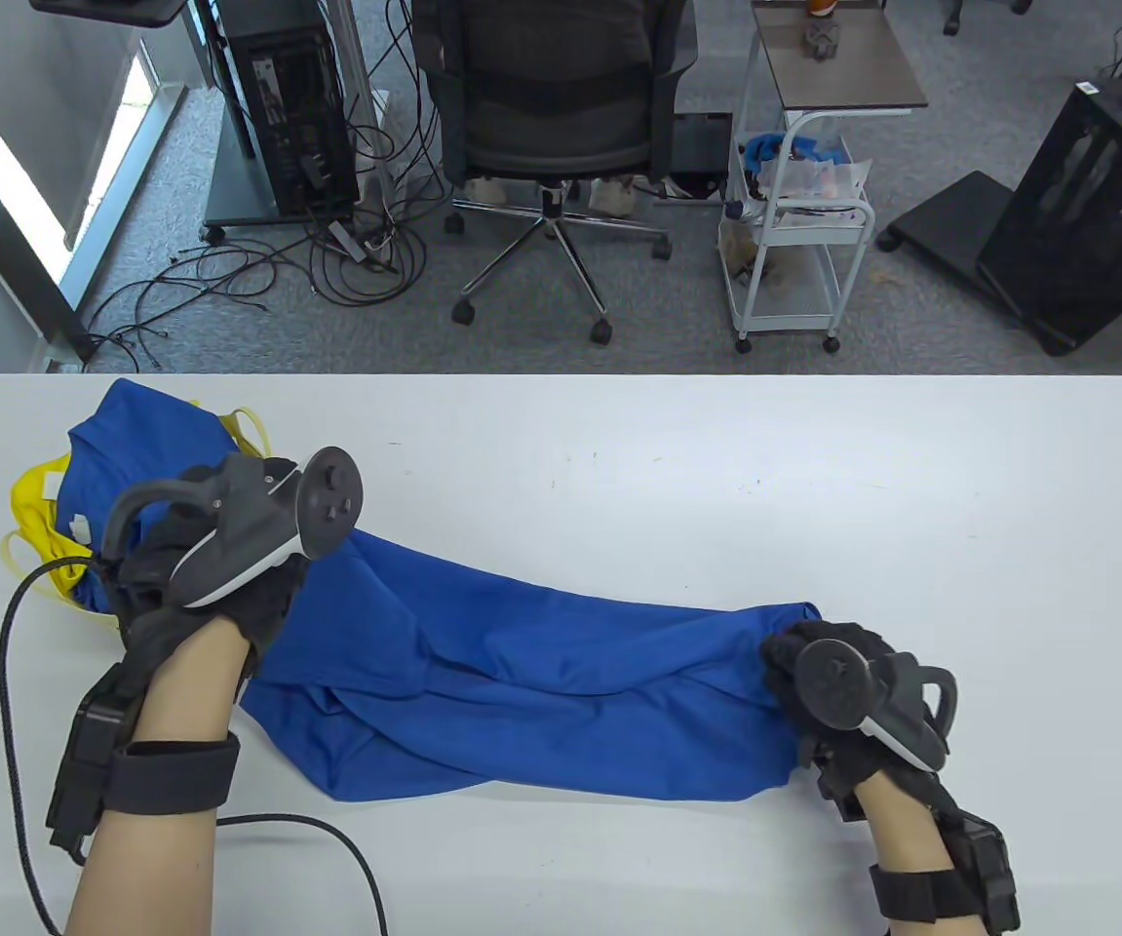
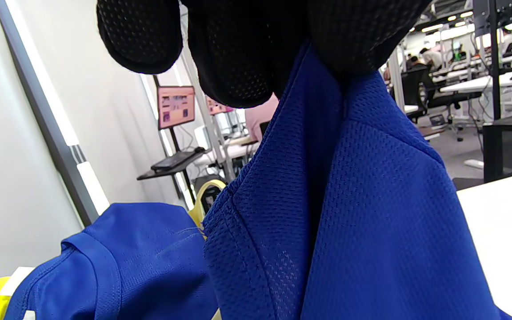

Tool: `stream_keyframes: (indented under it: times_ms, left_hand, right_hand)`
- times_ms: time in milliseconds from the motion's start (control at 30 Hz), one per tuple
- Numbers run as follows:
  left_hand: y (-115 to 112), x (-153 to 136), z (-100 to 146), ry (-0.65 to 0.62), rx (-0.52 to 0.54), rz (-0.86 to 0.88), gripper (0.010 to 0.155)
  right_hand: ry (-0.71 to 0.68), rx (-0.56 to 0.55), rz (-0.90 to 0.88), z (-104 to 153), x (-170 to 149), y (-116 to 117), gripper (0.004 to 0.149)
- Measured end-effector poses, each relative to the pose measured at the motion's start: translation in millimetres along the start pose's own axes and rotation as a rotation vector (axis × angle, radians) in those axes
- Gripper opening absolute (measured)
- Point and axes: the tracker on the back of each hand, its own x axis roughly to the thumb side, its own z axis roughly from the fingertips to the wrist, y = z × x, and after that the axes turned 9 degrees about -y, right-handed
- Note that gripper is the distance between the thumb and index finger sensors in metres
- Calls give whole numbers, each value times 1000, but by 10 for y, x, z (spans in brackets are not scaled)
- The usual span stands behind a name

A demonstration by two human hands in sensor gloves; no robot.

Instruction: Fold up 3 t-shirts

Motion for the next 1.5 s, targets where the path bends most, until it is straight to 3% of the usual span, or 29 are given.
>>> stream_keyframes:
  times_ms: [100,233,300,433,667,867,1033,1233,1300,1400,1467,1500]
  left_hand:
    - [-13,7,24,-4,-2,-1,41]
    - [-29,19,31,-9,-8,-9,41]
    - [-28,23,28,-11,-12,-8,41]
    - [-38,37,7,-16,-14,-9,41]
    - [-70,45,-15,-17,-23,-11,41]
    - [-72,21,35,-17,-20,-5,41]
    - [-157,82,68,-53,-40,49,41]
    - [-279,282,13,-132,-87,34,41]
    - [-287,337,-147,-166,-92,35,41]
    - [-352,414,-709,-171,-145,51,41]
    - [-448,453,-1472,-144,-219,32,41]
    - [-406,425,-1744,-83,-227,-20,41]
  right_hand:
    - [-33,63,57,-72,115,145,44]
    - [-17,165,142,-157,156,305,65]
    - [6,188,181,-196,129,380,68]
    - [72,167,62,-235,19,442,56]
    - [111,116,134,-217,-46,369,41]
    - [101,-29,31,-102,-132,-20,39]
    - [56,107,-10,-43,-127,-132,40]
    - [41,361,40,-79,-105,-229,41]
    - [72,422,21,-233,-180,-302,41]
    - [172,524,31,-804,-385,-378,40]
    - [321,545,91,-1613,-664,-517,40]
    - [396,501,166,-1931,-774,-700,40]
